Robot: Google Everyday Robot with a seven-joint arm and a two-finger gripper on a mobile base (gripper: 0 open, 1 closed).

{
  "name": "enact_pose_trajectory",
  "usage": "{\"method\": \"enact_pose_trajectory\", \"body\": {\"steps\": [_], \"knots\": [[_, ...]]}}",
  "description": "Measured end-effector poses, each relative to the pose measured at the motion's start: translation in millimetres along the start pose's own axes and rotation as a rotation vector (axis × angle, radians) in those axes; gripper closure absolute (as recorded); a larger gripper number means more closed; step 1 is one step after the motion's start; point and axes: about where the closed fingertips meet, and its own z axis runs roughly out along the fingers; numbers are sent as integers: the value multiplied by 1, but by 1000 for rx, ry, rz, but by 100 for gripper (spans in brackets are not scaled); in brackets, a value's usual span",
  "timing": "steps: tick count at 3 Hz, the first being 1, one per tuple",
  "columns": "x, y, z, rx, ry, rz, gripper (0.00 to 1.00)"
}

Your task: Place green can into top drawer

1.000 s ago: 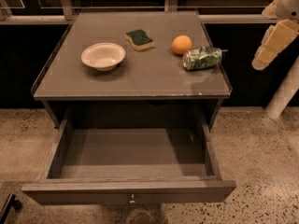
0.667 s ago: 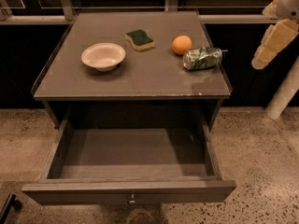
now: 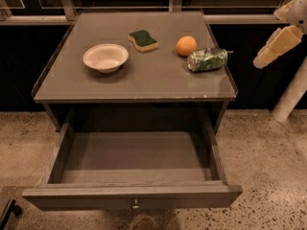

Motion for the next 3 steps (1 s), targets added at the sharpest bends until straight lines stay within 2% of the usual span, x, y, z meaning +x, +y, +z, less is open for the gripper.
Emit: {"method": "enact_pose_trajectory", "body": {"steps": [1, 2, 3], "knots": [[0, -26, 28, 2, -57, 28, 0], [-6, -40, 60, -33, -82, 23, 0], [-16, -43, 97, -92, -95, 7, 0]]}}
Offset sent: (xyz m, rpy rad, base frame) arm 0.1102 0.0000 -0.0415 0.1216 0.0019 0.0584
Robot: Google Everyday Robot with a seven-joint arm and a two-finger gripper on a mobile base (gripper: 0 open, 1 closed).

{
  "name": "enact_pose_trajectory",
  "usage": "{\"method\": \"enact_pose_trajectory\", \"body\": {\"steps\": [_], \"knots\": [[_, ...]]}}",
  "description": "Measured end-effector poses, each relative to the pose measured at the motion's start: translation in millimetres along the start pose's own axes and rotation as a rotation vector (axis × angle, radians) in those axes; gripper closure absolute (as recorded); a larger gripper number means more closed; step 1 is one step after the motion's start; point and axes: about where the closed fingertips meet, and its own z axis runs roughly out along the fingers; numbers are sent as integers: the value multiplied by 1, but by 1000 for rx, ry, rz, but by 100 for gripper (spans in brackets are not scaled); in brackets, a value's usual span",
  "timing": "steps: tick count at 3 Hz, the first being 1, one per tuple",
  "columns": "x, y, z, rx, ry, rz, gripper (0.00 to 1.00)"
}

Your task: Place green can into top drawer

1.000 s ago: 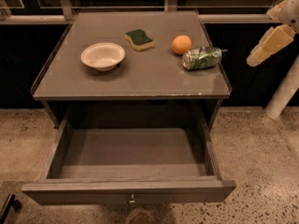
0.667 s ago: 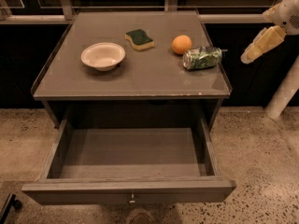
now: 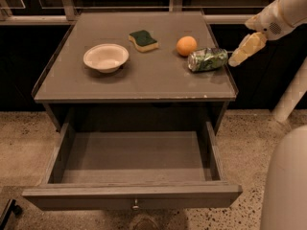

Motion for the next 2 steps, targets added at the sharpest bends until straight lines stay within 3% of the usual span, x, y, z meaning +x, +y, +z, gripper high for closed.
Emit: {"method": "enact_pose_trajectory", "body": {"steps": [2], "knots": [[-11, 11, 73, -136, 9, -37, 0]]}}
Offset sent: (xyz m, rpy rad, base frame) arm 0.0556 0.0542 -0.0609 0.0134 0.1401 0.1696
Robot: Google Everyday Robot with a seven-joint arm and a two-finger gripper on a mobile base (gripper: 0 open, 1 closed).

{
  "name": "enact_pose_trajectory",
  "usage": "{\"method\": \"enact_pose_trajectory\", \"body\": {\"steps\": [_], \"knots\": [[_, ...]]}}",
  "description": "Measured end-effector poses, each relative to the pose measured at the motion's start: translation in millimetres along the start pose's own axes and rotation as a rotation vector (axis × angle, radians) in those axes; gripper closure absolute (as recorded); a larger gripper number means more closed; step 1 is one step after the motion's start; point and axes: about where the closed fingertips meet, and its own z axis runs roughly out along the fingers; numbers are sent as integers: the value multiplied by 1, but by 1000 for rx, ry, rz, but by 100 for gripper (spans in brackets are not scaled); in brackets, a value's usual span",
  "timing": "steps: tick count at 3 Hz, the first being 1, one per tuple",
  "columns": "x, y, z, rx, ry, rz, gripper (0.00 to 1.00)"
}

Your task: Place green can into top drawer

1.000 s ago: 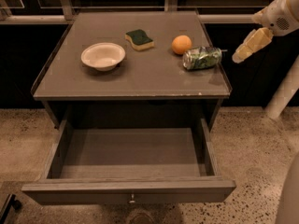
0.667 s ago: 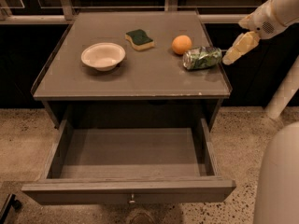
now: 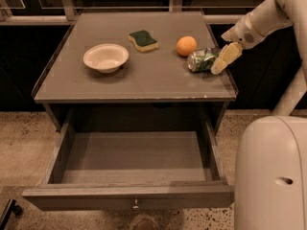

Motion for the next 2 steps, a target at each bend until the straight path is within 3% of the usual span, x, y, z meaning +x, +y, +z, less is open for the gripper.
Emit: {"method": "enact_pose_trajectory", "body": {"steps": [1, 2], "knots": [[1, 0, 22, -36, 8, -1, 0], [2, -3, 37, -46, 14, -4, 18]]}}
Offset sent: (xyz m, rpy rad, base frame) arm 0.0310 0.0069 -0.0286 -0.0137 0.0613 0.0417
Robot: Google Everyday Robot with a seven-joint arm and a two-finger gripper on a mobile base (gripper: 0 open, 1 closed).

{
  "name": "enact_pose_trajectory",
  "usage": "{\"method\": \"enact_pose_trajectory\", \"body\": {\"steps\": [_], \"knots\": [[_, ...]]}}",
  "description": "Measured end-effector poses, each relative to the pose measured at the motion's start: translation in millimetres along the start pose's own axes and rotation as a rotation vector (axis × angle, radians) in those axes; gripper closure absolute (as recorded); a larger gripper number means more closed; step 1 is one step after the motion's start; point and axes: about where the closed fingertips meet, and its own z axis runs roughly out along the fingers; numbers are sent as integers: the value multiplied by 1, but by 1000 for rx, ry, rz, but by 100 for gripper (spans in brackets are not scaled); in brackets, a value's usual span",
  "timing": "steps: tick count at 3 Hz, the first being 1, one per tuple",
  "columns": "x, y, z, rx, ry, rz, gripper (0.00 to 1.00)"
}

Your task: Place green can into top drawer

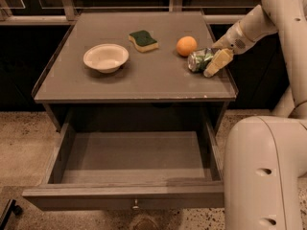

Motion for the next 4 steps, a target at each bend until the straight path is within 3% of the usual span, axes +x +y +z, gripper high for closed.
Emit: {"method": "enact_pose_trajectory", "body": {"steps": [3, 4], "knots": [[0, -1, 2, 2, -2, 0, 87], [0, -1, 2, 2, -1, 0, 100]]}}
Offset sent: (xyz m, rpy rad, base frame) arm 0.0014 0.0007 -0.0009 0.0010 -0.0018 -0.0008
